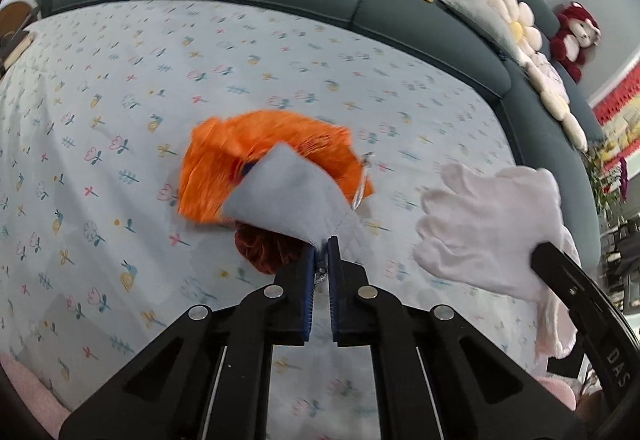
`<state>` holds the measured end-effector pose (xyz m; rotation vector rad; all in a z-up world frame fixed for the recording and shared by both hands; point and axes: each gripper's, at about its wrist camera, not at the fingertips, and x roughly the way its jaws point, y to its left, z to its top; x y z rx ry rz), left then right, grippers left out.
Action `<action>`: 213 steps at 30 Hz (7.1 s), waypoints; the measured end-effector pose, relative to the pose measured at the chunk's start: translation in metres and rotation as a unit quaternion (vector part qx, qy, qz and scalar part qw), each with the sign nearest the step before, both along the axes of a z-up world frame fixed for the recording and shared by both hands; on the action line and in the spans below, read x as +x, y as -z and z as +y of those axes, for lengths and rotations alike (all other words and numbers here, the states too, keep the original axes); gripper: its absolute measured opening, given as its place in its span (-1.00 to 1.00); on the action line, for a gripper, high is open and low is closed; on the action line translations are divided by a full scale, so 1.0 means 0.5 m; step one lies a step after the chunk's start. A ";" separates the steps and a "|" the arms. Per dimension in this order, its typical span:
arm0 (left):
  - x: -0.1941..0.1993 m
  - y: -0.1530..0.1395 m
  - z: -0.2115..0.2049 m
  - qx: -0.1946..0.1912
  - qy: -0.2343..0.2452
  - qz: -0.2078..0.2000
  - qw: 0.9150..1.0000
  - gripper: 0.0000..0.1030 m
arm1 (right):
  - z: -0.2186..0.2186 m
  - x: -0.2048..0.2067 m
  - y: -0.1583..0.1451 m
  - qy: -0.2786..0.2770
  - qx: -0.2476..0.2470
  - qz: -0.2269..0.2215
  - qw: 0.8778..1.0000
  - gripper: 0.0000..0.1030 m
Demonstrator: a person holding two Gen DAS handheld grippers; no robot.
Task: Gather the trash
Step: 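Grasp the white gloves with the right tool while the left tool grasps the grey cloth, then carry the white gloves and grey cloth over the white bin with both tools, then open both tools to drop the gloves and grey cloth into the bin, then move both open tools back to the dark red scrunchie and orange bag, then grasp the dark red scrunchie with the left tool while the right tool grasps the orange bag, then carry the scrunchie and orange bag over the white bin with both tools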
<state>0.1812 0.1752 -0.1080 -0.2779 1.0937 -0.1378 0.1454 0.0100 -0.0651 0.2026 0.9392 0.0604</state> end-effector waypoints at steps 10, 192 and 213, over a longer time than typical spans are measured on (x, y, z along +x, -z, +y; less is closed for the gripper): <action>-0.076 -0.083 -0.107 -0.023 0.054 -0.035 0.998 -0.91 | -0.086 -0.078 -0.048 0.032 0.009 -0.030 0.999 -0.89; 0.062 0.010 0.175 -0.007 -0.089 -0.003 0.996 -0.74 | 0.153 0.190 0.216 -0.055 0.004 0.105 0.993 -0.74; 0.002 -0.125 -0.069 -0.016 0.002 -0.053 0.998 -0.74 | -0.076 0.057 0.011 0.020 0.012 0.003 1.000 -0.87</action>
